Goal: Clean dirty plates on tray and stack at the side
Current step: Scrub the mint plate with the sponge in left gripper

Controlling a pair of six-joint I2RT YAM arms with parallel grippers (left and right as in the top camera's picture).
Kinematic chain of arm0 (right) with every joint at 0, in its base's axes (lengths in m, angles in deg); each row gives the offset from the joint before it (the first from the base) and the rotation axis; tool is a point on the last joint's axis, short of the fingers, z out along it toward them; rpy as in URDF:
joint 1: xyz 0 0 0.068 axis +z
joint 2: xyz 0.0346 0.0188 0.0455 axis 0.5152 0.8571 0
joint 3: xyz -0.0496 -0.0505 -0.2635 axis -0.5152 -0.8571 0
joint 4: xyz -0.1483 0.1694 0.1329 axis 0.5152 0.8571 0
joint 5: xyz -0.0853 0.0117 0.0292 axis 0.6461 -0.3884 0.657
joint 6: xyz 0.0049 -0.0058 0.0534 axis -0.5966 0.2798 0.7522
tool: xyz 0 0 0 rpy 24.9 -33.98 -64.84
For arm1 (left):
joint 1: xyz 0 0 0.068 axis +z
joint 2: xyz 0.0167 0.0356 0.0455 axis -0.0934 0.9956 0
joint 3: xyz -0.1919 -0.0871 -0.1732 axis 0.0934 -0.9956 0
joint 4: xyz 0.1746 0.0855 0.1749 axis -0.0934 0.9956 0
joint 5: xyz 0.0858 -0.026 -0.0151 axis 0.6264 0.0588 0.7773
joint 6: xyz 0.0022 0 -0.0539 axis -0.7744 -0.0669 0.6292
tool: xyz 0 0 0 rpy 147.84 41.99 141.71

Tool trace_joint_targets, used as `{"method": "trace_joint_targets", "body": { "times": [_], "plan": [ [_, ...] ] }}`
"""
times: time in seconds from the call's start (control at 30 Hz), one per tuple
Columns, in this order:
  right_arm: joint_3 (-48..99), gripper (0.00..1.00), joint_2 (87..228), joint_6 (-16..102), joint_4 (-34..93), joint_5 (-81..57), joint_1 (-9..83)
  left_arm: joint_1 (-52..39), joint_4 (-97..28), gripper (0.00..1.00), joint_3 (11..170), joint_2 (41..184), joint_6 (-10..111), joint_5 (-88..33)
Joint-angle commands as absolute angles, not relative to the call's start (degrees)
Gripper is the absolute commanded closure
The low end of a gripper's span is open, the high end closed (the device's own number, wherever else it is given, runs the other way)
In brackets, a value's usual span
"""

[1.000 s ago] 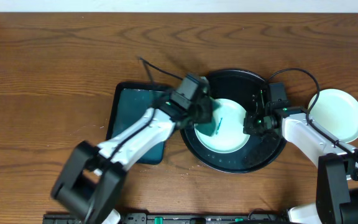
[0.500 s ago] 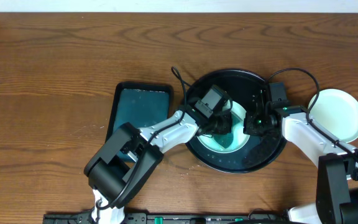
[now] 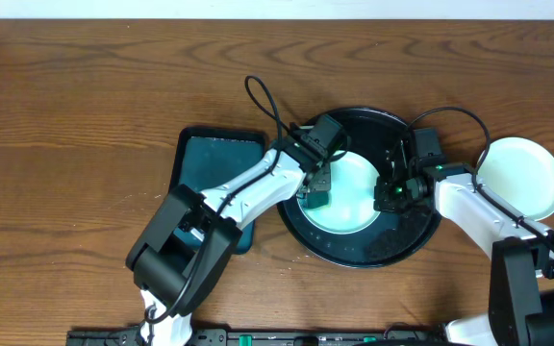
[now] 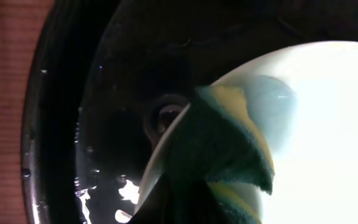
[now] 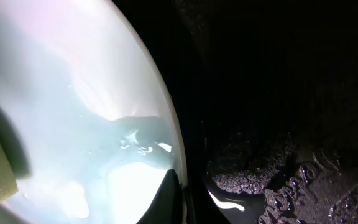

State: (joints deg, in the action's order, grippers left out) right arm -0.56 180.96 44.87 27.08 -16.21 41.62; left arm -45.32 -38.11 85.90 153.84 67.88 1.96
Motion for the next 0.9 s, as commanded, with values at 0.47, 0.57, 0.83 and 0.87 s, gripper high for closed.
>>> {"method": "trace_joint_targets", "body": {
  "times": [0.47,0.57,0.83,0.87],
  "plan": [
    [-1.6,0.99,182.4,40.6,27.9,-10.1,43.1,-53.8,-55.9,0.93,83.5,157.9,76.2,-17.2],
    [-1.6,0.99,182.4,40.6,28.0,-10.1,43.1,-53.1,-53.8,0.93,83.4,157.9,76.1,-16.3],
    [-1.6,0.99,182.4,40.6,28.3,-10.1,43.1,-47.2,-36.5,0.93,83.7,157.9,73.1,9.2],
    [-1.6,0.99,182.4,40.6,28.3,-10.1,43.1,-46.4,-33.3,0.93,84.0,157.9,72.9,15.1]
  ]
}}
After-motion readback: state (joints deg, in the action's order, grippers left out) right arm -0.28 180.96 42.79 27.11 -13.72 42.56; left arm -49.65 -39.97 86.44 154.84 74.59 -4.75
